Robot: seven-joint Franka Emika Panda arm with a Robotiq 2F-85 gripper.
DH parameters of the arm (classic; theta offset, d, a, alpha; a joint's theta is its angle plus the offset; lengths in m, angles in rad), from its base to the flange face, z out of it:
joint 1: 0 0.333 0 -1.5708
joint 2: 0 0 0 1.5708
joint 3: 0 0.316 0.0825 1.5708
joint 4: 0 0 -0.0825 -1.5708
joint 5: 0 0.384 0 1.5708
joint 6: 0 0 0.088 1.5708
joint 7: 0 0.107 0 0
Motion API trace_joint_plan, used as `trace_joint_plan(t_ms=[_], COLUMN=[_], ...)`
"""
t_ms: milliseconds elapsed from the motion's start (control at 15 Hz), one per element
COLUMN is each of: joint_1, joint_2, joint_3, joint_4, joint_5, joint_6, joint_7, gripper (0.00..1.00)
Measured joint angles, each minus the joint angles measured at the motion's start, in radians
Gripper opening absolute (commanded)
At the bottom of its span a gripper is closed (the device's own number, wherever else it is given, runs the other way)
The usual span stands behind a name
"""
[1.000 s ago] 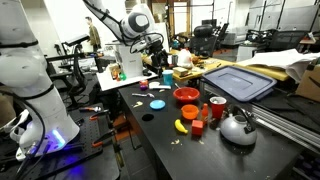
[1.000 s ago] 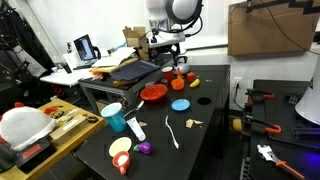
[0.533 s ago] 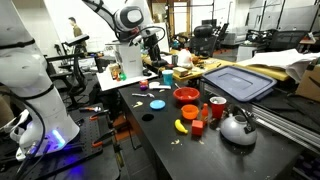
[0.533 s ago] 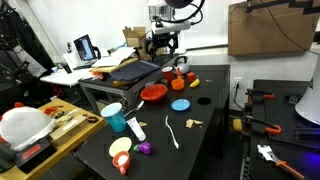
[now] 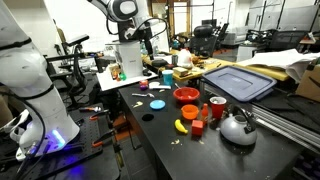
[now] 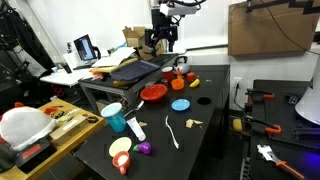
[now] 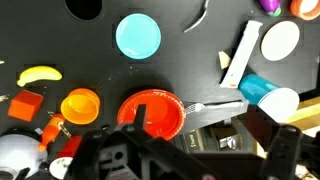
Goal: Move the banana to the right
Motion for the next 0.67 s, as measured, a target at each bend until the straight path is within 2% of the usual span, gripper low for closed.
trace_joint_plan(t_ms=[333,667], joint_1=[0.004,0.001], joint_2=[-0.045,-0.074], joint_3=[0.017,0.018], joint_4=[0.045,0.095], joint_5=[0.088,0.089], joint_6=[-0.179,-0.344], joint_7=[-0.249,-0.321], gripper=[1.0,1.0])
